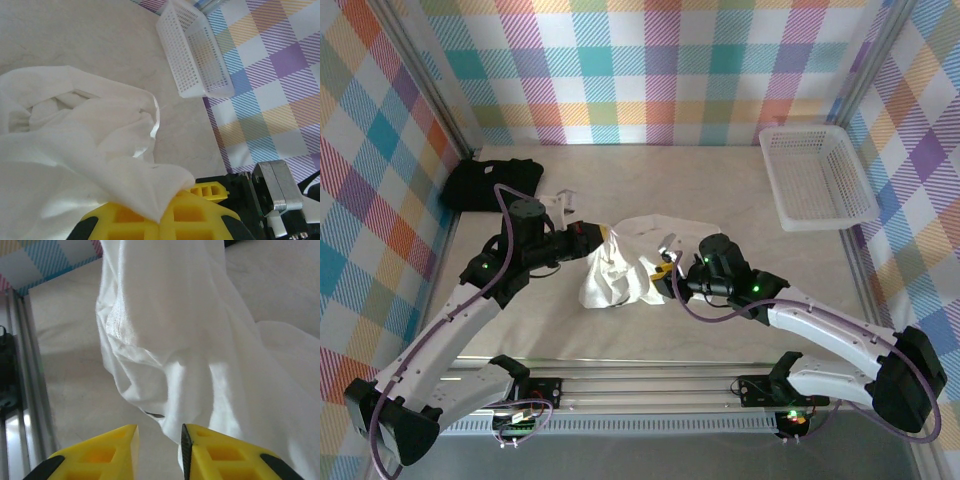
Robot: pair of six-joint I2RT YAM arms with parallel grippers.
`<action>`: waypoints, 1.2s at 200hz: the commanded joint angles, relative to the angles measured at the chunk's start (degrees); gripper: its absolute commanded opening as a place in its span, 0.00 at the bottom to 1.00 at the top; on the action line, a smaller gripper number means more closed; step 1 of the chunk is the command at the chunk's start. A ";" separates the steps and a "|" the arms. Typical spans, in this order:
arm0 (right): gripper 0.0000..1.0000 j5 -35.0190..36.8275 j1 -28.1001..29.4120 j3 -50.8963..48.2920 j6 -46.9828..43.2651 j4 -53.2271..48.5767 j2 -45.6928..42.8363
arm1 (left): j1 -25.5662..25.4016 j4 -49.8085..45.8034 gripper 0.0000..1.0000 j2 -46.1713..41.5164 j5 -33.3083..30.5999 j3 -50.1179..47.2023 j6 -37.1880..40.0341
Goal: Fold the inside-out t-shirt
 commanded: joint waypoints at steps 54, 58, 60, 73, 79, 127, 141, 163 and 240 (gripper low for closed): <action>0.38 8.08 8.84 10.16 -11.20 -0.72 6.62 | 0.53 2.02 0.00 -0.58 2.25 0.06 0.05; 0.39 9.55 9.28 10.79 -11.33 -0.74 7.25 | 0.49 2.02 0.00 -0.56 2.26 0.01 -0.01; 0.40 10.08 9.40 11.10 -11.45 -0.81 7.57 | 0.47 2.02 0.00 -0.55 2.26 0.05 -0.01; 0.44 14.01 10.28 12.81 -11.82 -0.84 9.64 | 0.46 2.19 0.00 -0.47 2.33 -0.01 -0.11; 0.45 15.58 10.64 13.45 -11.78 -0.81 10.63 | 0.51 2.19 0.00 -0.43 2.42 -0.03 -0.15; 0.26 23.79 11.35 15.27 -8.76 2.36 15.01 | 0.53 1.98 0.00 -0.37 2.45 0.01 -0.13; 0.06 23.40 11.38 14.43 -8.62 2.39 13.52 | 0.46 0.79 0.00 -0.53 1.19 0.32 0.25; 0.00 15.80 9.16 12.16 -7.14 1.41 9.15 | 0.94 -0.93 0.00 -1.04 -1.57 0.77 0.72; 0.00 0.36 1.34 7.15 1.31 1.55 1.90 | 2.56 0.45 0.00 -0.78 0.37 0.77 0.52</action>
